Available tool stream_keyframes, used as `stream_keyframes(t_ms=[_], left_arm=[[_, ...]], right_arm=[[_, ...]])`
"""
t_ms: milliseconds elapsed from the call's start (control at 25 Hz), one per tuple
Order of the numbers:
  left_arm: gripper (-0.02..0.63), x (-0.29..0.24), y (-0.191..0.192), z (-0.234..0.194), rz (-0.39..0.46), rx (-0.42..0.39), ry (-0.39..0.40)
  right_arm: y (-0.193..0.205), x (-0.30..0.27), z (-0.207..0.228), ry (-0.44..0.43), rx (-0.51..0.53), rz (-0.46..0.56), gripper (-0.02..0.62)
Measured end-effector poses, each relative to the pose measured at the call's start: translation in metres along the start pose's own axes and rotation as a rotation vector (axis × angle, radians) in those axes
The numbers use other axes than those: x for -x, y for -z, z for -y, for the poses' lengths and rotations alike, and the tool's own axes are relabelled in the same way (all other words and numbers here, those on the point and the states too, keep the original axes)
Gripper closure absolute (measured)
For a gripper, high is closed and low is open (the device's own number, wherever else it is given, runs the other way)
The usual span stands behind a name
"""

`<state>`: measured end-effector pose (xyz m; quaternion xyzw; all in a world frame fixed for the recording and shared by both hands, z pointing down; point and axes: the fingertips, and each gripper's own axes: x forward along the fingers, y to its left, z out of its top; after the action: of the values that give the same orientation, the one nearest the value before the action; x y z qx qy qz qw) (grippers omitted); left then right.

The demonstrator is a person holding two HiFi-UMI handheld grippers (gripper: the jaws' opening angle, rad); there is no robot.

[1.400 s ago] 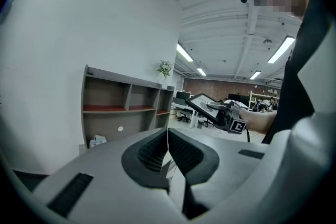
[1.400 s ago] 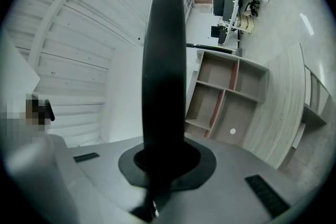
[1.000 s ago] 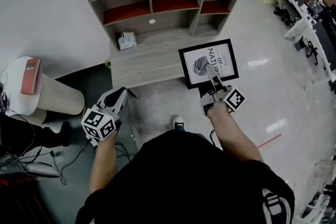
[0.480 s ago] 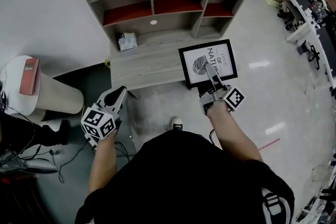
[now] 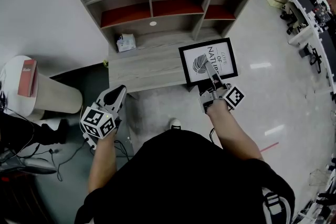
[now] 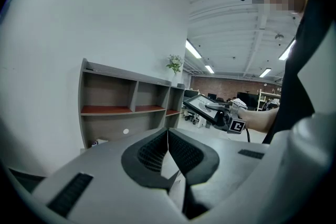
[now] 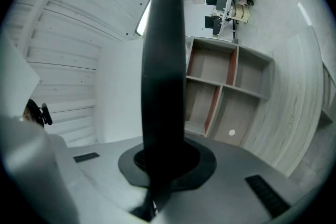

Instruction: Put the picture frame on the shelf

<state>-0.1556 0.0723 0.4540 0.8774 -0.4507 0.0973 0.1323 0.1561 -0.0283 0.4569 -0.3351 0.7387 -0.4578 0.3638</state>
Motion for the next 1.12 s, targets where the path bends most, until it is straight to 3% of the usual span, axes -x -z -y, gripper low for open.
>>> stream_keyframes(t_ms=[1120], left_arm=[[0.584, -0.068, -0.02, 0.001, -0.008, 0.006, -0.057]], right_arm=[[-0.049, -0.045, 0.059, 0.032, -0.072, -0.053, 0.572]])
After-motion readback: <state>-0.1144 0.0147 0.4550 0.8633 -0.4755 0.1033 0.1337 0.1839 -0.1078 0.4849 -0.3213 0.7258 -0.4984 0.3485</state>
